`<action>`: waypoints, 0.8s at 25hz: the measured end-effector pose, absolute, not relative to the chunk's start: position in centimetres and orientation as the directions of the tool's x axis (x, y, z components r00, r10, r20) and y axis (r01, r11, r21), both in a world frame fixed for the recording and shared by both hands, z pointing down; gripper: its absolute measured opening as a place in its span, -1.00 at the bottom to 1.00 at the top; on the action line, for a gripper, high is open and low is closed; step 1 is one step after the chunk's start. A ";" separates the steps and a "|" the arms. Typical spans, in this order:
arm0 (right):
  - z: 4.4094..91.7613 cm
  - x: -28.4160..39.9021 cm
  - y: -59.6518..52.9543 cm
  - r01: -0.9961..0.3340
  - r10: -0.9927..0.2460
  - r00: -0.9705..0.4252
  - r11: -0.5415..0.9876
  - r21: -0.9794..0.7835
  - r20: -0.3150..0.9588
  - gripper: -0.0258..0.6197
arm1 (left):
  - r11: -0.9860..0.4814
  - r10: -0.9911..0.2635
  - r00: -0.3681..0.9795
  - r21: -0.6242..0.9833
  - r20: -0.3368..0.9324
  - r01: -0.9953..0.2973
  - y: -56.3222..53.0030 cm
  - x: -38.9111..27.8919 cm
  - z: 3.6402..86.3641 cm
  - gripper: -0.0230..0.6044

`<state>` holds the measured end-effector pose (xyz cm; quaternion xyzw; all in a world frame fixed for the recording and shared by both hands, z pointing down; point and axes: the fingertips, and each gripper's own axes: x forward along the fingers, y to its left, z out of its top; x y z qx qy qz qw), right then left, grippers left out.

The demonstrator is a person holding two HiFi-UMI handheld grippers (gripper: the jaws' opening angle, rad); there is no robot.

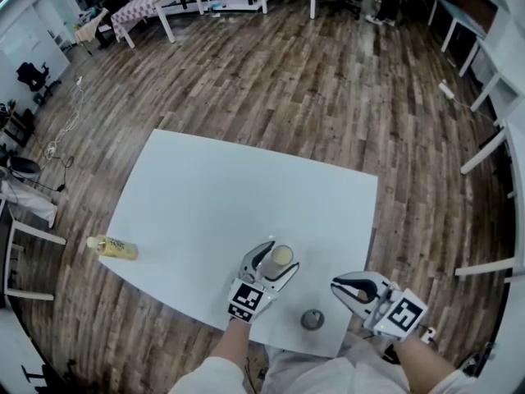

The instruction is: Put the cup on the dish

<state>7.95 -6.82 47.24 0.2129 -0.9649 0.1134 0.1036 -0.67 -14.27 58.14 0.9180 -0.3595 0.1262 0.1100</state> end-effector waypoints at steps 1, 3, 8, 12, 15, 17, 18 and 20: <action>47.2 7.9 -6.8 -0.433 -0.386 -0.889 0.885 -0.174 0.247 -0.82 | -0.715 -0.636 0.707 0.108 0.308 -0.691 -14.3 -0.8 57.9 0.09; 47.2 7.9 -6.8 -0.430 -0.384 -0.890 0.886 -0.173 0.244 -0.82 | -0.711 -0.644 0.703 0.102 0.302 -0.695 -14.2 -1.0 57.5 0.09; 47.4 7.4 -6.8 -0.424 -0.380 -0.893 0.890 -0.170 0.242 -0.82 | -0.710 -0.654 0.702 0.091 0.282 -0.698 -13.9 -1.5 56.8 0.09; 47.3 7.1 -6.4 -0.420 -0.375 -0.893 0.893 -0.160 0.248 -0.82 | -0.710 -0.658 0.705 0.092 0.264 -0.698 -13.3 -1.7 55.8 0.09; 47.2 6.9 -6.1 -0.421 -0.377 -0.893 0.893 -0.160 0.245 -0.82 | -0.714 -0.660 0.709 0.087 0.251 -0.695 -12.8 -1.6 55.2 0.09; 47.6 7.0 -5.9 -0.424 -0.376 -0.890 0.890 -0.165 0.256 -0.82 | -0.716 -0.660 0.711 0.085 0.241 -0.693 -12.5 -1.5 54.8 0.04; 47.7 7.0 -5.9 -0.425 -0.377 -0.890 0.890 -0.165 0.257 -0.82 | -0.717 -0.661 0.713 0.085 0.235 -0.692 -12.4 -1.4 54.5 0.00; 47.4 6.9 -5.9 -0.424 -0.380 -0.891 0.892 -0.159 0.248 -0.82 | -0.719 -0.663 0.717 0.084 0.216 -0.690 -12.1 -1.3 53.7 -0.10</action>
